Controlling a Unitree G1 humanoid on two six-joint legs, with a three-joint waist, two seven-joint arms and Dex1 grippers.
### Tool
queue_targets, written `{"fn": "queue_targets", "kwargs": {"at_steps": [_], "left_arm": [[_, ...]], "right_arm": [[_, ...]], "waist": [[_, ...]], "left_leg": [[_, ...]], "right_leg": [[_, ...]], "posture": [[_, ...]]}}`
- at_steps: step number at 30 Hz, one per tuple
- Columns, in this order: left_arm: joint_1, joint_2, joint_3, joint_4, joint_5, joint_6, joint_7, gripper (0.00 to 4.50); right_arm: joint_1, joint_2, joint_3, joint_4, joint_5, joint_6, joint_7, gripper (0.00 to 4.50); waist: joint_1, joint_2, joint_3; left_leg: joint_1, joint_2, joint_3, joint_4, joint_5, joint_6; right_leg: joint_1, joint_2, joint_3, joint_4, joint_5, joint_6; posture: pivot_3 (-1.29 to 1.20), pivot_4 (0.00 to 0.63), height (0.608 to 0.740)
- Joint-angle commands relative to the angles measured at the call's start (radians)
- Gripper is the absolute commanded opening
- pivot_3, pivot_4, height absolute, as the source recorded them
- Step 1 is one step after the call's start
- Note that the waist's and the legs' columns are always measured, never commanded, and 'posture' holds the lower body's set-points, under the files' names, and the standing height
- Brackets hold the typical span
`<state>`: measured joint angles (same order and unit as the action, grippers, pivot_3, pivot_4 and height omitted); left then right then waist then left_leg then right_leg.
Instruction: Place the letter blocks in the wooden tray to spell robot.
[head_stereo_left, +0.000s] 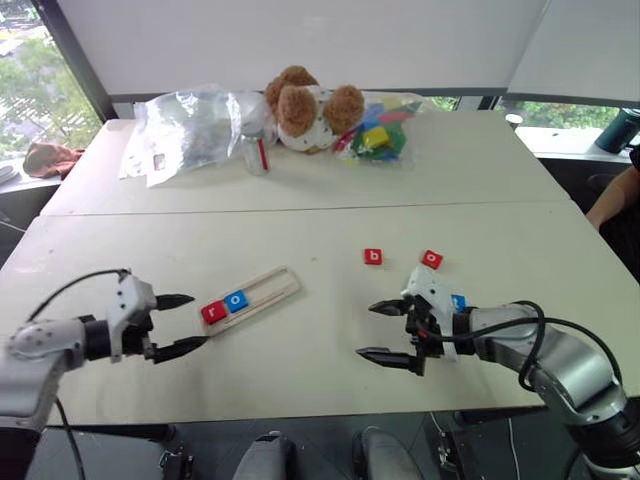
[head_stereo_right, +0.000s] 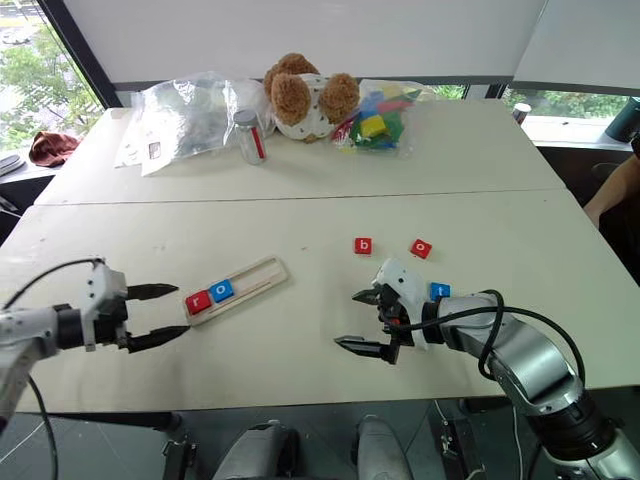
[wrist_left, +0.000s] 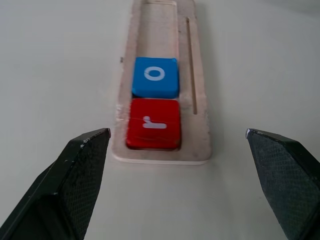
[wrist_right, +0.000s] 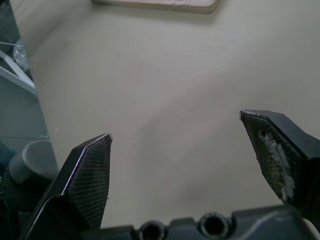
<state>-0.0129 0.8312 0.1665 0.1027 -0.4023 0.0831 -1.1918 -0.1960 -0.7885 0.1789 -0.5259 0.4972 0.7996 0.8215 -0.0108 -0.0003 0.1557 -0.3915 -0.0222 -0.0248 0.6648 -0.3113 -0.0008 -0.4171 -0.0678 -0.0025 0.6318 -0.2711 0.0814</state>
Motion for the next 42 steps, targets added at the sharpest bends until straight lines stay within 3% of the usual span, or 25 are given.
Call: {"fn": "queue_targets", "kwargs": {"at_steps": [1,15,18,19,20,26,30,33,42], "left_arm": [[-0.048,-0.028,-0.010,0.041,0.035,-0.070,0.016,4.50],[-0.123,-0.106,-0.091,0.235,0.133,-0.223,0.005,4.50],[-0.127,-0.111,-0.093,0.248,0.134,-0.228,0.007,3.62],[-0.129,-0.112,-0.094,0.251,0.135,-0.228,0.005,3.14],[-0.132,-0.111,-0.097,0.252,0.138,-0.227,0.004,3.08],[-0.204,-0.124,-0.140,0.183,0.139,-0.184,-0.010,3.08],[-0.257,-0.148,-0.212,0.063,0.110,-0.105,-0.063,3.08],[-0.301,-0.167,-0.267,0.047,0.125,-0.084,-0.101,3.08],[-0.523,-0.310,-0.364,0.364,0.219,-0.211,-0.138,3.08]], "right_arm": [[0.015,-0.004,-0.028,-0.052,0.011,0.003,-0.009,4.45],[0.013,0.010,-0.052,-0.064,0.015,0.022,-0.035,4.45],[0.014,0.012,-0.054,-0.066,0.016,0.027,-0.040,4.50],[0.015,0.013,-0.054,-0.067,0.016,0.028,-0.042,4.50],[0.017,0.013,-0.055,-0.067,0.017,0.030,-0.044,4.50],[0.059,0.088,-0.109,-0.044,0.002,0.013,-0.146,4.50],[0.158,0.216,-0.226,-0.069,0.011,-0.011,-0.278,4.50],[0.235,0.253,-0.318,-0.090,-0.011,-0.049,-0.339,4.50],[0.352,0.235,-0.463,-0.161,0.020,-0.061,-0.358,4.50]], "waist": [[0.002,0.000,0.000],[0.001,0.000,-0.001],[0.001,0.000,-0.001],[0.002,0.000,-0.001],[0.002,0.000,-0.001],[0.013,0.000,-0.001],[0.027,-0.001,-0.002],[0.023,-0.001,-0.002],[0.015,-0.001,-0.002]], "left_leg": [[0.000,0.000,0.000,0.000,0.000,0.000],[0.001,0.000,0.000,0.002,0.000,0.000],[0.001,0.000,0.000,0.002,0.000,0.000],[0.001,0.000,0.000,0.002,0.000,0.000],[0.001,0.000,0.000,0.002,0.000,0.000],[0.002,-0.001,0.000,0.003,0.000,0.000],[0.001,-0.001,-0.001,0.004,0.001,0.000],[0.000,-0.002,-0.001,0.004,0.001,-0.001],[0.005,-0.002,0.000,0.006,0.001,0.000]], "right_leg": [[0.000,0.000,0.000,0.000,0.000,0.000],[0.001,0.000,0.000,0.002,0.001,0.001],[0.001,0.000,0.000,0.002,0.001,0.001],[0.001,0.000,0.000,0.002,0.001,0.001],[0.001,0.000,0.000,0.002,0.001,0.001],[0.003,0.000,0.000,0.003,0.001,0.001],[0.003,0.000,0.000,0.003,0.001,0.002],[0.003,0.000,0.000,0.002,0.001,0.002],[0.003,0.006,0.000,0.012,0.001,0.003]], "posture": [[0.00,0.150,0.740],[0.00,0.150,0.740],[0.00,0.150,0.740],[0.00,0.150,0.740],[0.00,0.150,0.740],[0.00,0.150,0.740],[0.00,0.150,0.740],[0.00,0.150,0.740],[0.00,0.150,0.740]]}}
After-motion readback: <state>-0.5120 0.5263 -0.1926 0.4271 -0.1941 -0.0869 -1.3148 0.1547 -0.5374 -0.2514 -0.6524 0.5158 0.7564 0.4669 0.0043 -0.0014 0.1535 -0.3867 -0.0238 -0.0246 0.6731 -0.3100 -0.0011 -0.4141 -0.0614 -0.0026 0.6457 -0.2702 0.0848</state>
